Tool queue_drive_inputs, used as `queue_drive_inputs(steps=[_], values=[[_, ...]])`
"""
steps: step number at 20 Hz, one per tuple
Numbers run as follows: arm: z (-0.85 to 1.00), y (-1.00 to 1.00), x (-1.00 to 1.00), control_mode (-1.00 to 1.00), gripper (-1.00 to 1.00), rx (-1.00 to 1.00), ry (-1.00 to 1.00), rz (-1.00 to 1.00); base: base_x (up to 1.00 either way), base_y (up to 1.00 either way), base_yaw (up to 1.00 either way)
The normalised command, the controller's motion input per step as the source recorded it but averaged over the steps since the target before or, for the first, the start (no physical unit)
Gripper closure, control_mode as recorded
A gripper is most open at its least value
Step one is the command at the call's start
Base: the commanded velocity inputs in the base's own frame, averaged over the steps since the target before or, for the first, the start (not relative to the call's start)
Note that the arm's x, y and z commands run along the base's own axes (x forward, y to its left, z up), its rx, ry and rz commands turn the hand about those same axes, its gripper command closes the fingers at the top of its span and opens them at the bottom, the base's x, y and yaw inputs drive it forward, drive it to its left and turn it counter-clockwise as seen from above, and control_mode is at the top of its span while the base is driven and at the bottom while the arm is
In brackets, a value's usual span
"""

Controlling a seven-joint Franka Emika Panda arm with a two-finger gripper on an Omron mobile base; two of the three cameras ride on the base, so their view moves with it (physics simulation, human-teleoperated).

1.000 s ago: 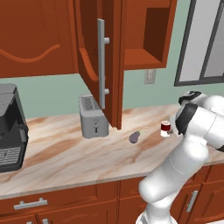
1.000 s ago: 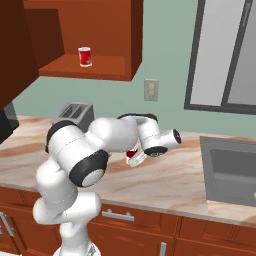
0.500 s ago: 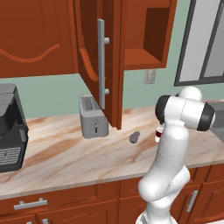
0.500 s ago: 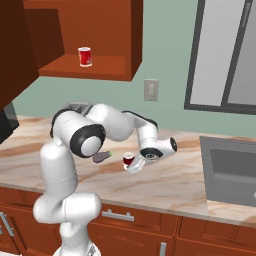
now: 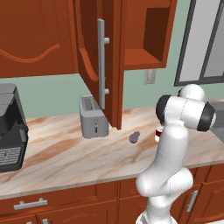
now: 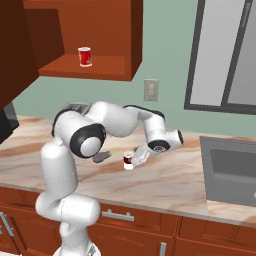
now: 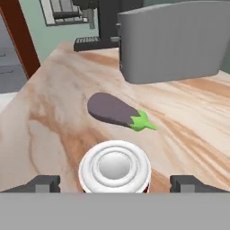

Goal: Restock the canned food cabinet by taking the new fresh canned food from the counter and placing it in the cabinet. Then, take the old canned food from the cabinet and place it on the counter.

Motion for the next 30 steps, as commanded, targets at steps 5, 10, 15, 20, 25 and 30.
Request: queue_drive_inputs(steps=[5,10,15,20,25,30], values=[[1.0,0.22,-0.73,-1.0,-1.0,0.0,-0.2,0.0,0.0,0.0,0.0],[0.82,0.65,-1.0,-1.0,-1.0,-0.04,-0.31,0.02,0.0,0.0,0.0],[0.5,1.0,-1.0,-1.0,-1.0,-0.17,-0.4,0.04,0.0,0.0,0.0],[0.26,0.99,-1.0,-1.0,-1.0,-0.31,-0.55,0.01,0.0,0.0,0.0],[0.17,0.6,-1.0,-1.0,-1.0,-0.5,-0.79,0.1,0.0,0.0,0.0],[0.08,0.13,-0.64,-1.0,-1.0,-0.22,-0.47,0.13,0.0,0.0,0.0]])
